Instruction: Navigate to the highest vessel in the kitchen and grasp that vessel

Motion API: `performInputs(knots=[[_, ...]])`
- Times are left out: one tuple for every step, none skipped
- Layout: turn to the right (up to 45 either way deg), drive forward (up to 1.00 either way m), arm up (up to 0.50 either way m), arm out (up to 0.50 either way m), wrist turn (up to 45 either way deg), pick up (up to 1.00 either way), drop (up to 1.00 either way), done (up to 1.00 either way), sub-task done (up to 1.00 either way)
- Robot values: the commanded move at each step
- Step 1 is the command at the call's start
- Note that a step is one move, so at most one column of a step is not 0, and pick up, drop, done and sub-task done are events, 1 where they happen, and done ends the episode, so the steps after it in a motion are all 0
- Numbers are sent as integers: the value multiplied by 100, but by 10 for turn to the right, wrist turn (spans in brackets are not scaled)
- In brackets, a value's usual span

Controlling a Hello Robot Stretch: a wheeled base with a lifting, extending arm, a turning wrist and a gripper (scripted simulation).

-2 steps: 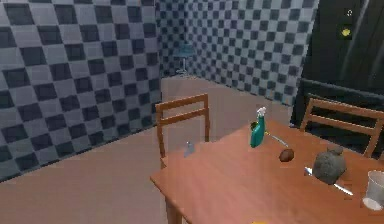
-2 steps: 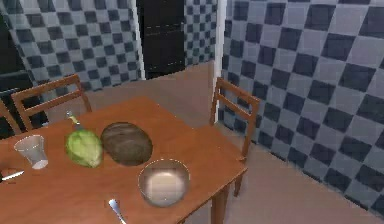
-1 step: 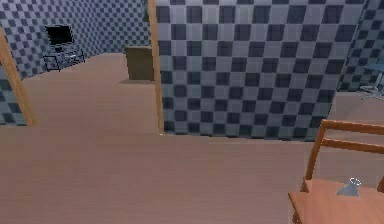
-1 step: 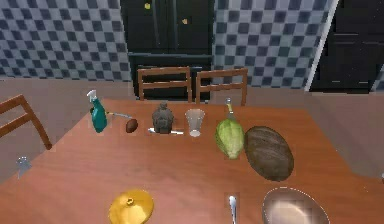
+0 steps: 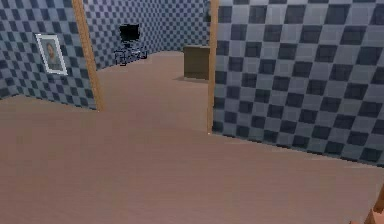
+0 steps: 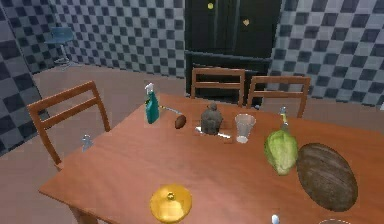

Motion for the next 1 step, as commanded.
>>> performInputs(knots=[[0,0,50,0,0,0,0,0,0]])
